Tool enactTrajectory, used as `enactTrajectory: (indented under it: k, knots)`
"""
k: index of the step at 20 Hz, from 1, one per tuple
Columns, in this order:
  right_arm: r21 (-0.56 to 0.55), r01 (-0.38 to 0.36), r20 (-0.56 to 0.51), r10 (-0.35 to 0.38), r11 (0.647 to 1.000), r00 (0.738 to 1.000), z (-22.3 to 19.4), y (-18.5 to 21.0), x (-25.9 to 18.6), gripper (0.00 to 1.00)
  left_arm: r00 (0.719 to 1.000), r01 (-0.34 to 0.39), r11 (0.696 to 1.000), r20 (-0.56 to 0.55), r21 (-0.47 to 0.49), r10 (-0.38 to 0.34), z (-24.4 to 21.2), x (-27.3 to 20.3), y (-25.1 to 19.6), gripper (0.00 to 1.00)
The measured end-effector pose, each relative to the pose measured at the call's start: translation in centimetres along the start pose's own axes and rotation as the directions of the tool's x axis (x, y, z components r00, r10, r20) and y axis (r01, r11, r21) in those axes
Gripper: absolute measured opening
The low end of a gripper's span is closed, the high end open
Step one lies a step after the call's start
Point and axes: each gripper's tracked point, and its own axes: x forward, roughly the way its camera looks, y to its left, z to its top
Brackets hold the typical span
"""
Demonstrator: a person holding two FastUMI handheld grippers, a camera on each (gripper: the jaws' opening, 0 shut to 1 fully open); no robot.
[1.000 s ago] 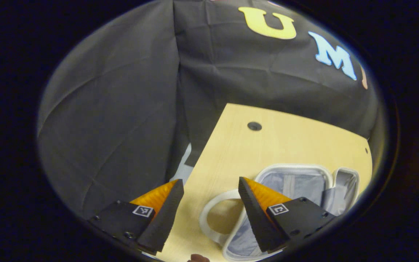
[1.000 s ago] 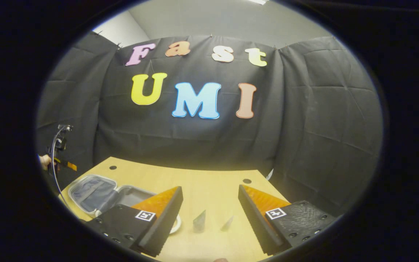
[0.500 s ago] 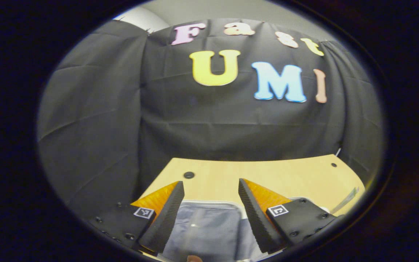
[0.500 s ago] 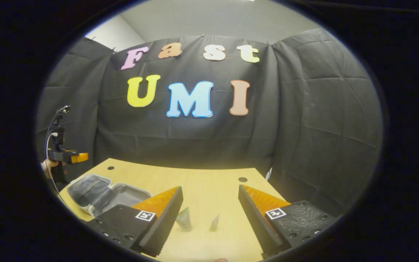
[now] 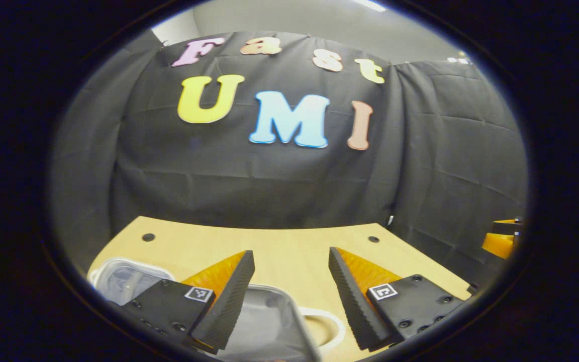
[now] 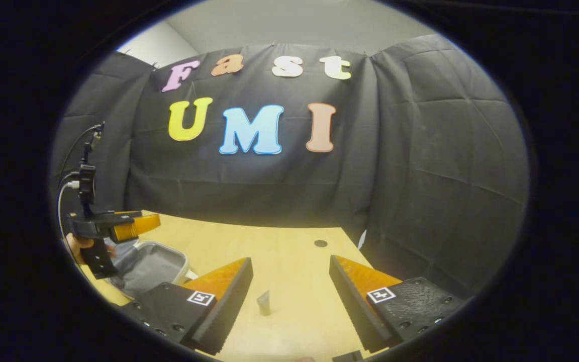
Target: First open the suitcase, pack the skin care products into it, and then close the suitcase.
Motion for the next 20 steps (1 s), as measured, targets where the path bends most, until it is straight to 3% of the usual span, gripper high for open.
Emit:
enactTrajectory:
  k: [4, 7, 13, 18, 20]
  knots:
    - [0.018, -0.014, -0.017, 0.015, 1.000, 1.000, -0.6, -0.9, 0.4, 0.94, 0.991, 0.132, 0.991, -0.010, 0.007, -0.132, -2.6, 2.2, -8.9, 0.94]
    - [0.019, -0.023, -0.022, 0.024, 1.000, 0.999, -1.1, -1.4, 0.7, 0.94, 0.985, 0.170, 0.985, -0.023, -0.011, -0.170, -4.7, 3.2, -12.6, 0.94]
    - [0.029, -0.059, -0.066, 0.061, 0.998, 0.996, -2.8, -2.0, 1.6, 0.94, 0.986, 0.125, 0.991, -0.104, -0.039, -0.128, -12.4, 5.4, -13.6, 0.94]
    - [0.016, -0.072, -0.090, 0.073, 0.997, 0.993, -3.5, -2.6, 2.5, 0.93, 0.969, 0.098, 0.995, -0.225, -0.036, -0.104, -19.7, 7.4, -13.0, 0.92]
    - [0.013, -0.082, -0.096, 0.083, 0.997, 0.992, -4.0, -2.4, 3.0, 0.93, 0.961, 0.072, 0.997, -0.264, -0.039, -0.080, -21.5, 7.8, -12.6, 0.81]
